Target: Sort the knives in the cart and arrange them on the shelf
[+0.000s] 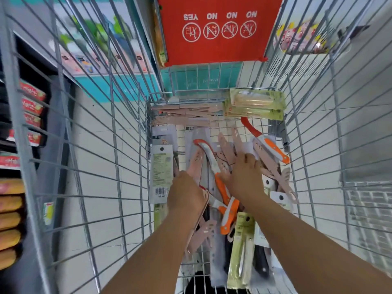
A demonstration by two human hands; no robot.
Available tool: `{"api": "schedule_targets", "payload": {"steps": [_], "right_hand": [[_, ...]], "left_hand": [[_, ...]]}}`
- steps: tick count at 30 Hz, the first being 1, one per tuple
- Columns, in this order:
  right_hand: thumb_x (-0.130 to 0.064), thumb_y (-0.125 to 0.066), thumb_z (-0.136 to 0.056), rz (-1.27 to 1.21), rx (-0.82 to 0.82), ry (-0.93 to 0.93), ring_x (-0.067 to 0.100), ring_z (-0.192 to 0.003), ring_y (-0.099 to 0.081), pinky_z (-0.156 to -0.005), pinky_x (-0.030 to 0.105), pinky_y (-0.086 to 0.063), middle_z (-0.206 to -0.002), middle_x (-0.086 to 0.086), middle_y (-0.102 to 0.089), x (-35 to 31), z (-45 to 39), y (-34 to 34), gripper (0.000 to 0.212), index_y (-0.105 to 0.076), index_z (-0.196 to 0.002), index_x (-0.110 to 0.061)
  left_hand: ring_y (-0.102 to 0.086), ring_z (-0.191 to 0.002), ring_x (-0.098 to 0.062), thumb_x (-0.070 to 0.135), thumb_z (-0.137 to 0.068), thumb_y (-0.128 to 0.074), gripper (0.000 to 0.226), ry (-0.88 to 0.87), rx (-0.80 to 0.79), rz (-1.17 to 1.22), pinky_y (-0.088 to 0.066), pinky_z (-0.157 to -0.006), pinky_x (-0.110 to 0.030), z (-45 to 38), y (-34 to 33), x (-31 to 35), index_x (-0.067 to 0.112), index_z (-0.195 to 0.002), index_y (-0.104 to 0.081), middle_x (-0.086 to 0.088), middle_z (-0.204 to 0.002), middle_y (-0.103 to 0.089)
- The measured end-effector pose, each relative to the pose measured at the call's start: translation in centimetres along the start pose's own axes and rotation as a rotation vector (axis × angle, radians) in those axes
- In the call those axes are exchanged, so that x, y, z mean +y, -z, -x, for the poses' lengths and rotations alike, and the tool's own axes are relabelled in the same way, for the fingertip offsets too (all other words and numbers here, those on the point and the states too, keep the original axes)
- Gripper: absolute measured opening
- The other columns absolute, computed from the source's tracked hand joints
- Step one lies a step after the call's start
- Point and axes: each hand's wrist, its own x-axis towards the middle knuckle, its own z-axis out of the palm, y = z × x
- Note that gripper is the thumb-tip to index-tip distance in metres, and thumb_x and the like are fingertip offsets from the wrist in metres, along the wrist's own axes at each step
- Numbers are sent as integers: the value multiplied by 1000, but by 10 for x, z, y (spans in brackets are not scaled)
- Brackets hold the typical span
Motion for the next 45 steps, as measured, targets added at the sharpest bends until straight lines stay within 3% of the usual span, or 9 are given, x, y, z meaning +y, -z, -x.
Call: {"api": "schedule_targets", "payload": {"steps": [11, 18, 25, 31, 35, 38, 42, 43, 45], "right_hand": [[-20, -50, -94, -33, -21, -156, 33, -111, -47, -96, 36, -38, -121, 20, -50, 9, -19, 1, 29, -45, -117, -3], [-18, -51, -93, 20, -17, 22, 31, -103, -54, -79, 34, -43, -115, 13, -51, 6, -23, 1, 25, -46, -115, -8], [-16, -40, -98, 154, -48, 234, 29, -112, -44, -90, 33, -38, -125, 15, -41, 3, -21, 3, 35, -33, -129, -2], [-20, -49, -93, 124, -75, 219, 29, -105, -46, -87, 33, -39, -120, 16, -42, 4, -32, -2, 35, -37, -122, -4], [-6, -37, -94, 183, -83, 240, 32, -114, -43, -91, 34, -36, -129, 19, -39, 3, -35, 2, 39, -33, -133, 0], [-5, -36, -95, 210, -122, 276, 30, -115, -50, -89, 33, -41, -127, 17, -51, 4, -44, 7, 38, -37, -133, -2], [-10, -37, -98, 90, -185, 217, 26, -102, -61, -71, 28, -41, -114, 11, -62, -1, -51, 16, 30, -44, -127, -6], [-12, -35, -100, 3, -168, 183, 28, -102, -60, -71, 28, -40, -113, 12, -61, -5, -51, 21, 27, -45, -124, -5], [-15, -33, -101, -230, -140, 180, 31, -102, -58, -79, 33, -44, -111, 13, -59, -15, -51, 30, 26, -45, -122, -5]], "left_hand": [[-56, -71, -22, 15, -88, -55, 16, 69, 3, 31, -44, -59, -28, -4, -1, -5, 6, -96, -65, -7, -89, -65], [-48, -81, -21, 14, -92, -48, 15, 27, -2, 210, -38, -67, -27, -6, 11, -6, 8, -106, -52, -4, -92, -52], [-51, -70, -17, 15, -97, -40, 20, -31, 45, 457, -32, -46, -20, -2, 16, 8, 8, -116, -40, -11, -103, -56], [-48, -56, -10, 23, -96, -44, 32, 51, 59, 707, -34, -37, -18, -11, 23, 20, 2, -121, -43, -1, -78, -51], [-43, -52, -12, 27, -98, -40, 39, 132, 50, 810, -28, -28, -13, -23, 30, 28, -3, -123, -45, -2, -73, -47], [-43, -53, -13, 30, -99, -35, 42, 179, 27, 860, -36, -38, -17, -34, 29, 29, -2, -125, -43, -3, -73, -46], [-59, -76, -27, 32, -99, -34, 42, 238, 13, 937, -52, -73, -39, -43, 26, 26, 1, -126, -41, -16, -91, -58], [-62, -82, -32, 32, -99, -34, 42, 250, 12, 945, -52, -74, -41, -44, 25, 26, 1, -126, -42, -21, -96, -60], [-57, -64, -25, 31, -98, -36, 43, 252, 16, 972, -46, -54, -33, -47, 22, 26, -1, -125, -44, -16, -80, -57]]}}
